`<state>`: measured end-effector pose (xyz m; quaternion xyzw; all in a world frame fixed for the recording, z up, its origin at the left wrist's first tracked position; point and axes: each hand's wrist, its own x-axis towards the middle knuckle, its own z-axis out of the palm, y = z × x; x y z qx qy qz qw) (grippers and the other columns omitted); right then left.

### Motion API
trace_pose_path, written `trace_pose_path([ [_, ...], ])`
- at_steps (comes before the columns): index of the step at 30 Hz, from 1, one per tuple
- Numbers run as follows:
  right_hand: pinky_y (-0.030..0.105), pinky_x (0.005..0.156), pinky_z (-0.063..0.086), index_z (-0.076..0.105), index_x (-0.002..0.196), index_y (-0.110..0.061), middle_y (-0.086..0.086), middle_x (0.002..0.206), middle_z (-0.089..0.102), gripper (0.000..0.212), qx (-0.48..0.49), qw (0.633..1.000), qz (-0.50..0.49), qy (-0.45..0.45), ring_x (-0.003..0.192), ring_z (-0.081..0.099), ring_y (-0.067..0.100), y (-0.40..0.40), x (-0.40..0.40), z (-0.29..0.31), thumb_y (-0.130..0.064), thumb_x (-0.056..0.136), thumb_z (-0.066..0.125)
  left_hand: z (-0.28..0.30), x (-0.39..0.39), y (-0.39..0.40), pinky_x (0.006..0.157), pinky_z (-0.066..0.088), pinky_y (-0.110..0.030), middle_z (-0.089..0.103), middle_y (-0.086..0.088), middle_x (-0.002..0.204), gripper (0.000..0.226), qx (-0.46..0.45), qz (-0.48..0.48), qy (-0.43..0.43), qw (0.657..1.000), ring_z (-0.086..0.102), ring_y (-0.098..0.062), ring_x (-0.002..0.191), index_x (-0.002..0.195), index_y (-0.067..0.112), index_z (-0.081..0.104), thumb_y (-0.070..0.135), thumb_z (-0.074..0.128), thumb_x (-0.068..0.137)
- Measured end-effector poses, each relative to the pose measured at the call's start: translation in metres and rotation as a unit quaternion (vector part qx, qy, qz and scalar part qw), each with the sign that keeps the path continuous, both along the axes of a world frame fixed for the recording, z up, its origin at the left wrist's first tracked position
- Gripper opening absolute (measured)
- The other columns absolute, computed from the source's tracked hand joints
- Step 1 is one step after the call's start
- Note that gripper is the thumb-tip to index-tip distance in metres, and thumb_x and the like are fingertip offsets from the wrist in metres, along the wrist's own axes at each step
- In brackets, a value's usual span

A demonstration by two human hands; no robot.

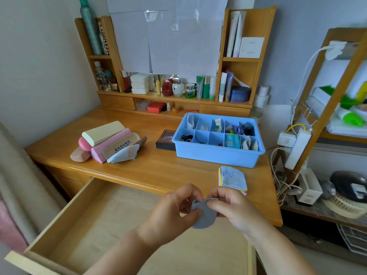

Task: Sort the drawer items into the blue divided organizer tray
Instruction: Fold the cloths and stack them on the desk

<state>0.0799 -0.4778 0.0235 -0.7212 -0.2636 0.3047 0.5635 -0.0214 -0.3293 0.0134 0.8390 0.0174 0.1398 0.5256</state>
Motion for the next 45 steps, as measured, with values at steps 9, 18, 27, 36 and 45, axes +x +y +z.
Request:
trace_pose_path([
  [9, 0.016, 0.061, 0.045, 0.06, 0.08, -0.01, -0.002, 0.068, 0.061, 0.013, 0.057, 0.993, 0.036, 0.094, 0.063, 0.056, 0.006, -0.019, -0.016, -0.002, -0.002, 0.09, 0.055, -0.003, -0.017, -0.011, 0.06, 0.042, -0.031, 0.056, -0.009, 0.068, 0.021, -0.147, -0.008, 0.061, 0.987, 0.052, -0.019, 0.058, 0.083, 0.009, 0.051, 0.015, 0.069, 0.075],
  [18, 0.029, 0.07, 0.038, 0.063, 0.078, -0.015, -0.001, 0.073, 0.062, 0.017, 0.039, 0.998, 0.018, 0.043, 0.074, 0.053, 0.012, -0.023, -0.005, -0.003, -0.005, 0.09, 0.058, 0.005, -0.015, -0.01, 0.063, 0.047, -0.028, 0.068, -0.005, 0.089, 0.043, -0.118, 0.009, 0.102, 0.988, 0.059, -0.015, 0.07, 0.099, 0.02, 0.065, 0.049, 0.073, 0.069],
  [27, 0.015, 0.053, 0.039, 0.071, 0.072, -0.022, -0.008, 0.055, 0.057, 0.015, -0.04, 0.997, -0.043, -0.052, 0.052, 0.047, 0.007, -0.003, 0.015, -0.017, -0.011, 0.082, 0.07, -0.009, 0.013, 0.005, 0.045, 0.045, -0.021, 0.062, -0.005, 0.051, 0.011, -0.144, 0.082, 0.147, 0.975, 0.054, -0.012, 0.043, 0.076, 0.009, 0.065, 0.008, 0.065, 0.087],
  [36, 0.016, 0.082, 0.045, 0.063, 0.077, -0.027, -0.016, 0.102, 0.068, 0.022, -0.069, 0.941, -0.041, -0.33, 0.093, 0.062, 0.004, 0.04, 0.07, -0.019, -0.006, 0.083, 0.066, -0.038, 0.075, 0.037, 0.081, 0.046, -0.008, 0.066, 0.021, 0.105, 0.02, 0.045, 0.153, -0.013, 0.987, 0.063, 0.004, 0.094, 0.074, 0.022, 0.06, 0.008, 0.072, 0.08],
  [45, 0.039, 0.092, 0.046, 0.068, 0.072, -0.021, -0.008, 0.082, 0.067, 0.023, -0.246, 0.801, 0.021, -0.545, 0.095, 0.061, 0.019, 0.071, 0.081, -0.044, 0.001, 0.068, 0.066, -0.057, 0.092, 0.079, 0.11, 0.03, -0.035, 0.069, 0.008, 0.104, 0.015, 0.321, 0.087, 0.008, 0.943, 0.055, -0.012, 0.112, 0.093, 0.02, 0.069, 0.017, 0.057, 0.085],
])
